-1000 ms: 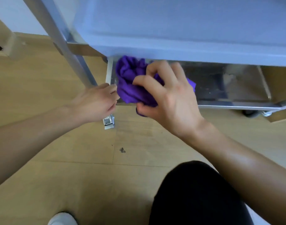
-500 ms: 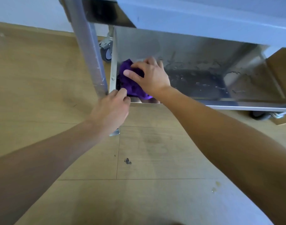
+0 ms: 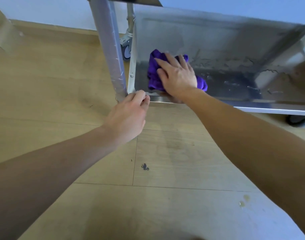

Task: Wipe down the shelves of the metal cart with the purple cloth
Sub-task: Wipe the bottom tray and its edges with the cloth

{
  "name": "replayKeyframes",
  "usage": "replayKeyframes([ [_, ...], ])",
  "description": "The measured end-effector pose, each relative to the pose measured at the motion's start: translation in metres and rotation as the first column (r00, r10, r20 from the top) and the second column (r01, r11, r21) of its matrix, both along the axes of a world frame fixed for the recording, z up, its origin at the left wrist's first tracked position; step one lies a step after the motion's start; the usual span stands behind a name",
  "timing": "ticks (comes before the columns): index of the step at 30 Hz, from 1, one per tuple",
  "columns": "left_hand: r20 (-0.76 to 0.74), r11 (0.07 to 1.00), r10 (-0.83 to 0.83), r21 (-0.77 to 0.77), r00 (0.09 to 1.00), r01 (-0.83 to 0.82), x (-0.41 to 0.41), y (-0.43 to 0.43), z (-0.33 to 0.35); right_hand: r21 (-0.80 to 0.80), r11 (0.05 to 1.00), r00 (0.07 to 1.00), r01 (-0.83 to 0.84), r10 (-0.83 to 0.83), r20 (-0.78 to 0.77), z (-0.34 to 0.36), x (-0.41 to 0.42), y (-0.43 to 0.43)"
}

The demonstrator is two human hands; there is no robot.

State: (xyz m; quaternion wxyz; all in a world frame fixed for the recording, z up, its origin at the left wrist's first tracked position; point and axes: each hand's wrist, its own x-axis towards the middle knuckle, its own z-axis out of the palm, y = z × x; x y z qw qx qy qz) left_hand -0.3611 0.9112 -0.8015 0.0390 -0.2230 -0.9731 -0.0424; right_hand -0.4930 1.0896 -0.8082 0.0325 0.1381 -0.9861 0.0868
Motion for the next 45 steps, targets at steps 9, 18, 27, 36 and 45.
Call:
replayKeyframes([
  [9, 0.072, 0.996, 0.079, -0.042, 0.994, -0.076, 0.01, 0.005, 0.008, -0.116, 0.971, 0.975, -0.209, 0.216, 0.055, 0.002, -0.001, -0.009],
  [18, 0.087, 0.994, 0.07, -0.092, 0.994, -0.062, 0.011, 0.004, 0.016, -0.059, 0.997, 0.999, 0.05, -0.049, 0.016, 0.004, 0.013, 0.0],
  [27, -0.077, 0.994, -0.024, -0.108, 0.997, 0.015, 0.014, -0.005, 0.003, -0.22, 0.879, 0.905, -0.424, 0.422, -0.06, 0.003, 0.021, -0.046],
  [36, -0.229, 0.982, 0.029, -0.175, 0.973, -0.07, 0.001, 0.005, 0.002, -0.203, 0.941, 0.963, -0.271, 0.268, -0.042, -0.003, 0.011, -0.055],
  [45, -0.333, 0.986, 0.043, -0.136, 0.942, -0.093, -0.006, 0.011, 0.002, -0.15, 0.989, 0.999, 0.013, -0.018, -0.03, -0.003, -0.039, 0.02],
])
